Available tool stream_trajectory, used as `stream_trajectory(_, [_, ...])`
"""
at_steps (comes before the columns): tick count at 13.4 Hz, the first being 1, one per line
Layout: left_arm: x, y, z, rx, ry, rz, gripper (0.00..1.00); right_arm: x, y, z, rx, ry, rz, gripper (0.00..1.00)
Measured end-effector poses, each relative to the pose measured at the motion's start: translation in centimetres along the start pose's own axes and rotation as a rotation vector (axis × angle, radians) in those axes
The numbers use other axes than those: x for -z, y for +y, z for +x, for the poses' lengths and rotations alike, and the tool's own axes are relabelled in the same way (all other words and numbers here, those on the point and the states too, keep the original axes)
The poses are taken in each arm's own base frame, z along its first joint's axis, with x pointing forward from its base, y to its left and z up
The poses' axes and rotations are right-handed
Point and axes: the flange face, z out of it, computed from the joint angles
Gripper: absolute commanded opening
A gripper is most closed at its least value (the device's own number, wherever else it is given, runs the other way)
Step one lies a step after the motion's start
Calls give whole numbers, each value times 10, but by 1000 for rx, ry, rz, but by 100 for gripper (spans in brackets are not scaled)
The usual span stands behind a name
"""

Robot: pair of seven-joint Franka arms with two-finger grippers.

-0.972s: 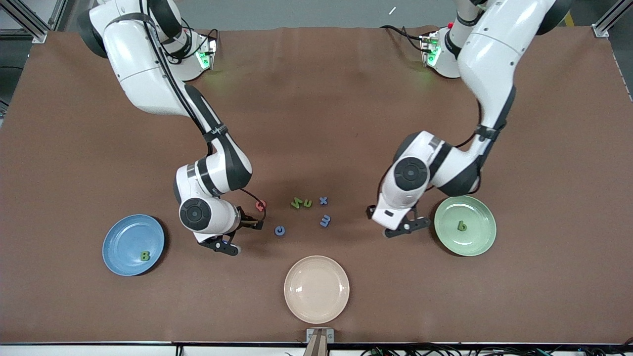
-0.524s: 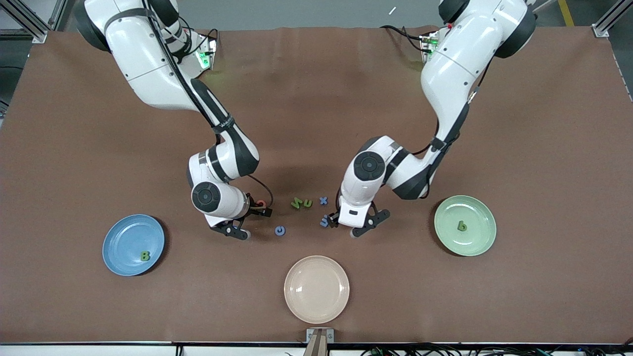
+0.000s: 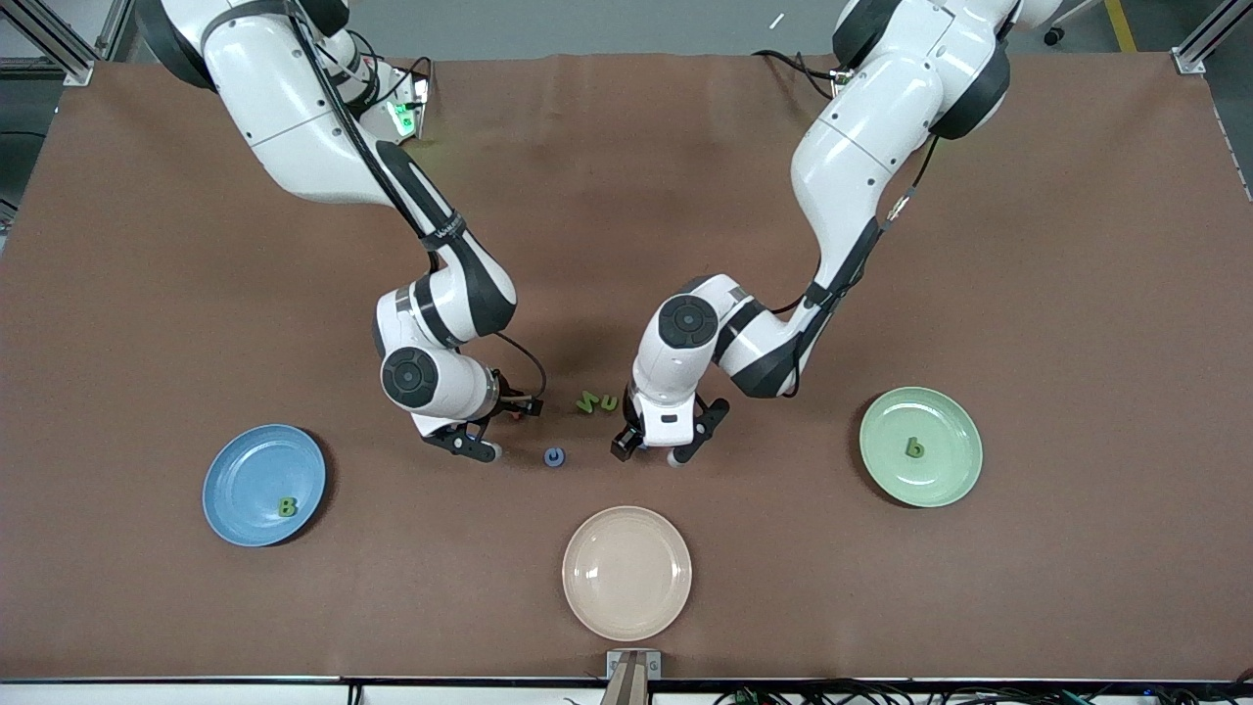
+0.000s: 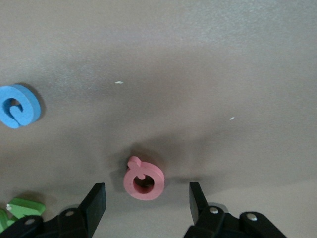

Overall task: Sort uppercase to blue plate, lowercase to green plate
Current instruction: 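Grasp the pink Q with the right gripper while the left gripper grasps m, then drop the Q on the blue plate while the left gripper drops m on green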

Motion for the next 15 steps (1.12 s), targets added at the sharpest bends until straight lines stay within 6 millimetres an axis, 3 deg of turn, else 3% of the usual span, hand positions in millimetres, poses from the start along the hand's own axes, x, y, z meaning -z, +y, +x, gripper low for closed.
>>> stream_trajectory(4, [-10,-6,-1,108,20,24,70,-2,-5,-4,9,14,9,46])
stream_trajectory(12, [-15,-7,0,121,14,29,67,-1,-3,-2,8,17,9,16])
stream_trajectory(15, [-26,-10,0,126,9,29,63,14,6,13,16,46,17,13])
